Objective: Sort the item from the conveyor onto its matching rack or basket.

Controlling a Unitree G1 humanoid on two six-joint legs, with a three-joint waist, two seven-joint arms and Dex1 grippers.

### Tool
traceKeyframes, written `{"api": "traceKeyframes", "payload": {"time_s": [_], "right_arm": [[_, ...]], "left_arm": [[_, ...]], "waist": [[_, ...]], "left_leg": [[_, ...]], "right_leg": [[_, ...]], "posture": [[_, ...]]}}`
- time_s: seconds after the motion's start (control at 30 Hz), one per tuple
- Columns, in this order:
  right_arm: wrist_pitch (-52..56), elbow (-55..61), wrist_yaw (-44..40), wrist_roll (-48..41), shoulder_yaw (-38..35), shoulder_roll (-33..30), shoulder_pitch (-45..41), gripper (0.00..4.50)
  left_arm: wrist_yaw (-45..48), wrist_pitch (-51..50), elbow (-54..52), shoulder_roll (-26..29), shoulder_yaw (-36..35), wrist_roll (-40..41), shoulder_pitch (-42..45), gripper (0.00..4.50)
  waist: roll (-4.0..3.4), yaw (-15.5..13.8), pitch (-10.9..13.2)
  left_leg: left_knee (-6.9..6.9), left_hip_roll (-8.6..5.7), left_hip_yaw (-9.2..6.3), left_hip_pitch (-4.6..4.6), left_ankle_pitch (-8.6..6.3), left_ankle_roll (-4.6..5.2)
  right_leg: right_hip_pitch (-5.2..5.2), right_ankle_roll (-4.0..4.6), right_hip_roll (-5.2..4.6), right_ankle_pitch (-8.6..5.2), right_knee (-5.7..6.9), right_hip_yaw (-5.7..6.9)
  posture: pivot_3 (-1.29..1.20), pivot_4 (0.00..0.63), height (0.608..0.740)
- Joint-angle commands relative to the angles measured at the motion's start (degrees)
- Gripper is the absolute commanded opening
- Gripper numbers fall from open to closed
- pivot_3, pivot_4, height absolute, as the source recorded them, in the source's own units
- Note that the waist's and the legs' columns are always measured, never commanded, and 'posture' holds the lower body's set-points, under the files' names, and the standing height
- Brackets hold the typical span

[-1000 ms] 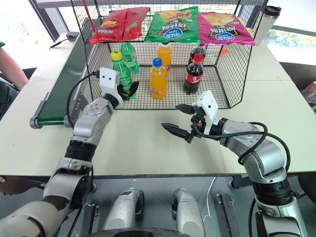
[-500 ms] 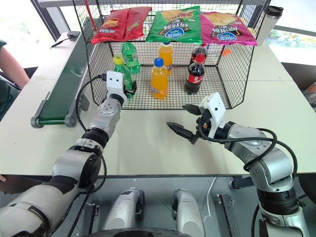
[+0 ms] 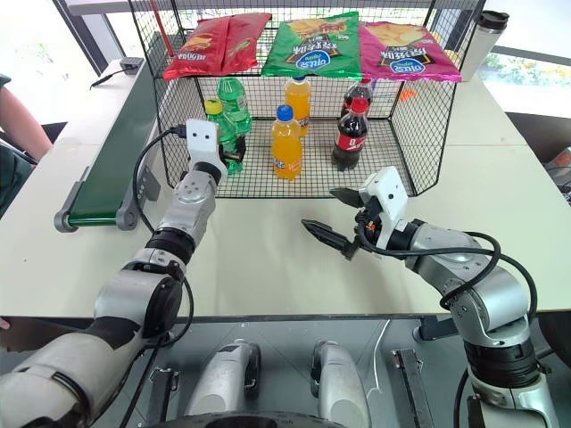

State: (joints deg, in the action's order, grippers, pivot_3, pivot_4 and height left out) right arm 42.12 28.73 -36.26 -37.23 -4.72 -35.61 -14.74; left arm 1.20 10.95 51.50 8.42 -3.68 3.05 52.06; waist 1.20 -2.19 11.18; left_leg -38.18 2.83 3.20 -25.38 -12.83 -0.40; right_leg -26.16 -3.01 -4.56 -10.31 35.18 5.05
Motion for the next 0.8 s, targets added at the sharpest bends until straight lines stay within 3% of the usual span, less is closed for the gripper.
{"api": "traceKeyframes", "payload": {"time_s": [0.03,0.3,0.6,0.8], "right_arm": [[-0.7,1.6,0.3,-0.4,-0.3,0.5,-0.3,4.5],[-0.8,1.3,0.2,0.1,0.1,0.8,0.0,4.5],[-1.1,0.7,-0.3,0.3,0.0,0.7,0.7,4.5],[-1.3,-0.7,-0.3,-1.7,-1.2,2.4,0.5,4.5]], "left_arm": [[0.6,-6.3,-12.6,0.8,0.1,0.1,-3.2,4.39],[8.5,-29.0,-46.5,3.3,2.2,4.0,-16.5,4.39],[15.3,-45.1,-70.4,10.5,-2.6,12.5,-28.6,4.39],[23.4,-48.0,-81.7,16.6,-7.4,20.8,-40.7,4.39]], "waist": [[0.0,0.0,0.0],[-0.03,0.1,0.0],[-0.05,0.1,0.0],[-0.07,0.1,0.0]], "left_leg": [[0.0,0.0,0.0,0.0,0.0,0.0],[-0.01,0.01,-0.02,0.03,0.01,-0.01],[-0.04,0.02,-0.04,0.08,0.01,-0.01],[-0.04,0.03,-0.04,0.09,0.0,-0.02]], "right_leg": [[0.0,0.0,0.0,0.0,0.01,0.0],[0.01,0.01,0.01,0.0,0.06,-0.01],[0.04,0.18,0.03,-0.11,0.07,-0.01],[0.05,0.18,0.02,-0.17,0.07,-0.01]], "posture": [[0.0,0.15,0.74],[0.0,0.15,0.74],[0.0,0.15,0.74],[0.0,0.15,0.74]]}}
